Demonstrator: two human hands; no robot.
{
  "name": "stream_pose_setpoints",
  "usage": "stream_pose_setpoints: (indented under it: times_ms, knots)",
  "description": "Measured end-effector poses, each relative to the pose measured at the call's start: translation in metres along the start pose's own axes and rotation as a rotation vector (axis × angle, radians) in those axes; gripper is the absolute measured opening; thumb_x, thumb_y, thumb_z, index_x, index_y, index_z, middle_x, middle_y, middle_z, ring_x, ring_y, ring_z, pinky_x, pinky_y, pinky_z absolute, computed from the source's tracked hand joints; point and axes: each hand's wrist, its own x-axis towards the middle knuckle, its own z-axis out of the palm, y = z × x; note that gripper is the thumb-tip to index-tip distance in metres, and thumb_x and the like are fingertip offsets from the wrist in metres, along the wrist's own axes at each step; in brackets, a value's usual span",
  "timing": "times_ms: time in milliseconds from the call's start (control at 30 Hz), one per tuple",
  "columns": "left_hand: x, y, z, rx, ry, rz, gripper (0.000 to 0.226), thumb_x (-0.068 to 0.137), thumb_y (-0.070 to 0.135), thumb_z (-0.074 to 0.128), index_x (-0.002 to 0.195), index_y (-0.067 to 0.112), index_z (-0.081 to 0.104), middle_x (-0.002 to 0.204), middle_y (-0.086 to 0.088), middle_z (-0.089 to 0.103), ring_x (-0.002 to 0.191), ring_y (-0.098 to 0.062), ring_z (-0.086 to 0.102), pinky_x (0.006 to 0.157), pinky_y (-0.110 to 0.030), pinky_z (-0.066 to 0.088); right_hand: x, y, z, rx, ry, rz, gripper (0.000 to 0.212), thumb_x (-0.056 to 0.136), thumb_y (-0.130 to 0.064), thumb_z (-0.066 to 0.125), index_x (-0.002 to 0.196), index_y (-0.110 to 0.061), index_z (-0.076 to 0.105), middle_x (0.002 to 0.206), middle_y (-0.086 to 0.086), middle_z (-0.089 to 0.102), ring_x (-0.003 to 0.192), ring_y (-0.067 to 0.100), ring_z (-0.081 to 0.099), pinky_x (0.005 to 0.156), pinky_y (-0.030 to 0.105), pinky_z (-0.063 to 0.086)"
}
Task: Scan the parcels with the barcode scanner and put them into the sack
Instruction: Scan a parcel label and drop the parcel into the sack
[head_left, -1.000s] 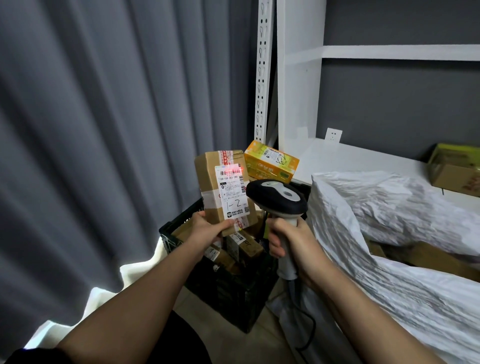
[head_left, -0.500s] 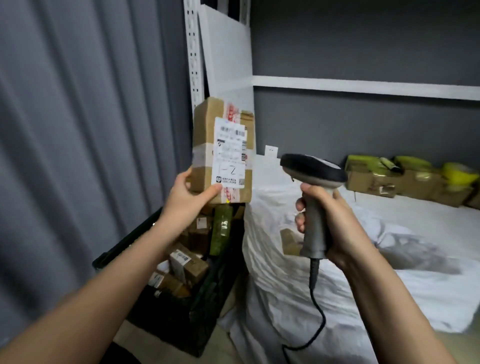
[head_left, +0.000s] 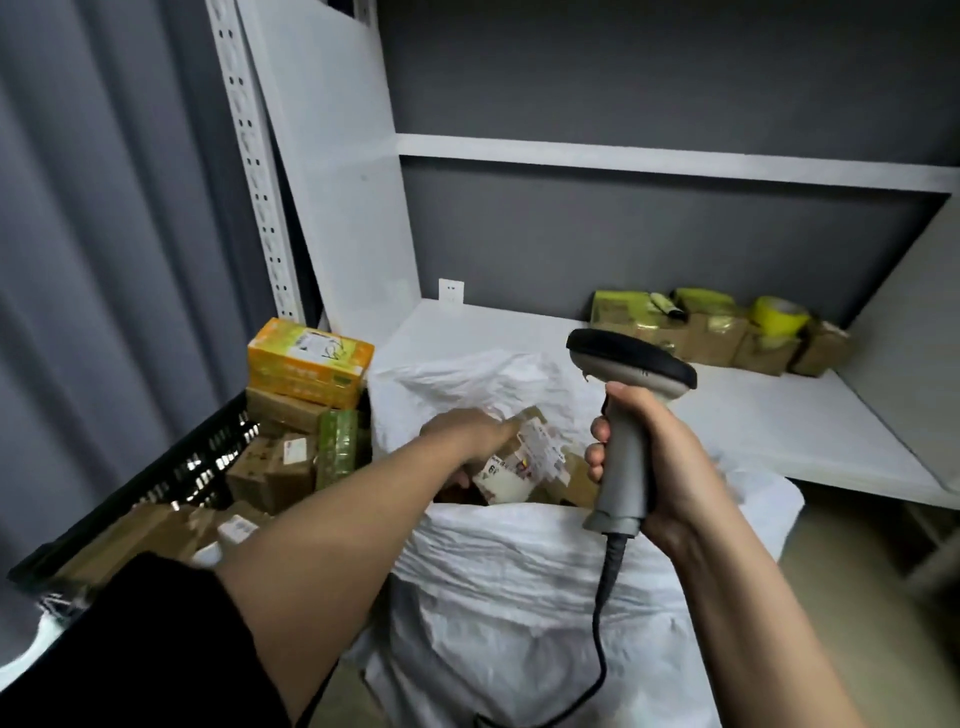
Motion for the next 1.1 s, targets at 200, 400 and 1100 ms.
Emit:
stream_pose_setpoints:
  times_ms: [200,400,1100]
  knots:
    - [-0.008,-0.007,-0.017,0.209,0.124,0.156,0.058,0.098,0.056,0.031,0.115,0.010,0.061,0.126,-0.015,0.060,0.113,-0.033,0.056,0.086,-0.033,0.042,0.007,0.011,0.012,-0.003,-0.028,0.033,0.021,0.094,-0.022,0.058,0.107,-0.011,0.046,0.058,0.002,0.050,0.044,0.016,0.049,0.042,0.023,0.042]
    - [-0.023,-0.098,-0.073,0.074,0.462,0.194,0.022,0.094,0.039,0.049,0.090,0.022,0.061,0.102,-0.005,0.068,0.094,-0.026,0.061,0.071,-0.031,0.045,0.010,0.036,0.059,-0.009,-0.117,0.097,0.019,0.094,-0.019,0.058,0.108,-0.010,0.047,0.057,0.003,0.051,0.046,0.016,0.049,0.040,0.023,0.042]
    - [0.167,-0.334,-0.136,-0.223,0.402,-0.208,0.088,0.090,0.049,0.058,0.153,0.010,0.010,0.156,-0.018,0.019,0.142,-0.036,0.025,0.113,-0.045,0.028,0.268,0.225,0.273,-0.141,0.145,0.051,0.012,0.082,-0.016,0.065,0.088,-0.018,0.056,0.075,0.006,0.062,0.069,0.022,0.059,0.074,0.039,0.049]
